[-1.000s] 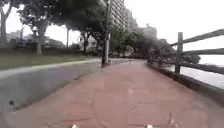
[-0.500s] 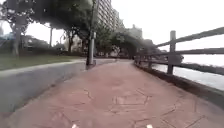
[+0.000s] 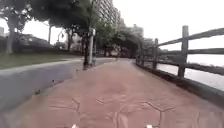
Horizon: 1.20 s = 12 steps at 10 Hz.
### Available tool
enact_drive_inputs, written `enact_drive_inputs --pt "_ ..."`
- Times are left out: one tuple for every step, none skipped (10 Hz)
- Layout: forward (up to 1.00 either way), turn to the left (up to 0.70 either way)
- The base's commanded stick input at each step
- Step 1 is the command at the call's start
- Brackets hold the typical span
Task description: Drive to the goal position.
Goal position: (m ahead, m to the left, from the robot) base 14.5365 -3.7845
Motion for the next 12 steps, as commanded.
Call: enact_drive_inputs --pt "1.0 0.0" --pt "1.0 0.0" --pt "1.0 0.0" --pt "1.0 0.0" --pt "1.0 0.0" --pt "1.0 0.0" --pt "1.0 0.0" --pt "1.0 -0.02" --pt "1.0 -0.23" --pt "1.0 -0.39" --pt "1.0 -0.35" --pt "1.0 -0.3"
